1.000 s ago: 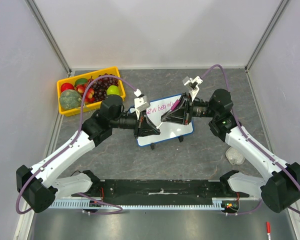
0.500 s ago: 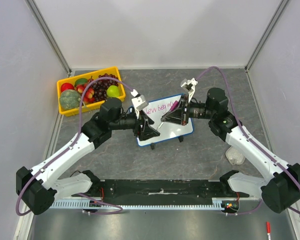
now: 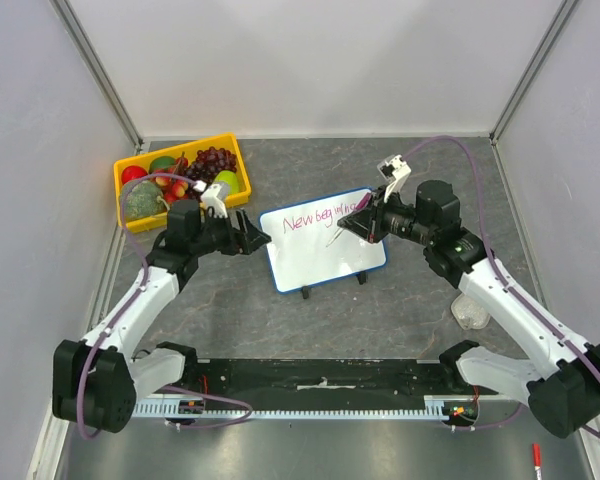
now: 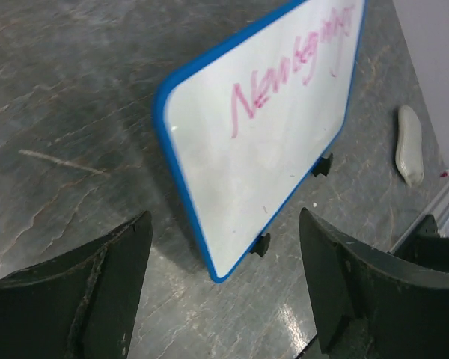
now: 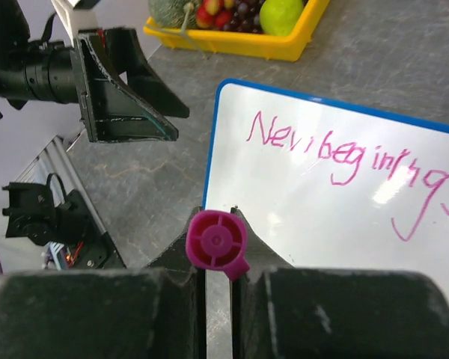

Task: Write a sentence on the whiteboard
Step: Write with the whiteboard marker on the whiteboard.

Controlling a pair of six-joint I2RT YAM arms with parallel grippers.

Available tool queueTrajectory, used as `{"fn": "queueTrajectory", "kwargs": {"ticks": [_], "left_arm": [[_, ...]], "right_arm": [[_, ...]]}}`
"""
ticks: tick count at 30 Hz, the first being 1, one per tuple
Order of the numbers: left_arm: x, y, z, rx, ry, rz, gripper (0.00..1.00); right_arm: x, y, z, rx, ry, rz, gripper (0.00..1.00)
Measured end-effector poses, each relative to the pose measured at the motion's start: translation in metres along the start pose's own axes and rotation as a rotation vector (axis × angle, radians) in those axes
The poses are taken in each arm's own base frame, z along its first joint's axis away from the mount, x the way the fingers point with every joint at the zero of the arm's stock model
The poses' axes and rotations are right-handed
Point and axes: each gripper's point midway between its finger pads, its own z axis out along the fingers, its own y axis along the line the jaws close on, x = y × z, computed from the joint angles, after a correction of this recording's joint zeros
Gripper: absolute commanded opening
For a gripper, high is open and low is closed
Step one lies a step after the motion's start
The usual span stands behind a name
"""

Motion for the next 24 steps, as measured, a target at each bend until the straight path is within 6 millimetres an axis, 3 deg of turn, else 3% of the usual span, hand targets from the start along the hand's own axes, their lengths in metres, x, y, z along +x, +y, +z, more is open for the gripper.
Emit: {"fn": "queueTrajectory", "kwargs": {"ticks": [4,17,24], "left_arm": [[0.008,0.027,-0.004,-0.024,-0.041,-0.117,0.84],[0.039,0.023,0.039,0.253,0.000,-0.213,0.78],[0.044,0.030,0.051,0.278,0.021,-0.219,0.63]], "right_arm": [[-0.010,-0.004,-0.005,0.045,-0.045,-0.017,0.00],[-0.015,-0.008,0.000,0.051,-0.109,0.007,0.00],[-0.013,-0.007,0.010,0.012,-0.121,0.041,0.00]]}}
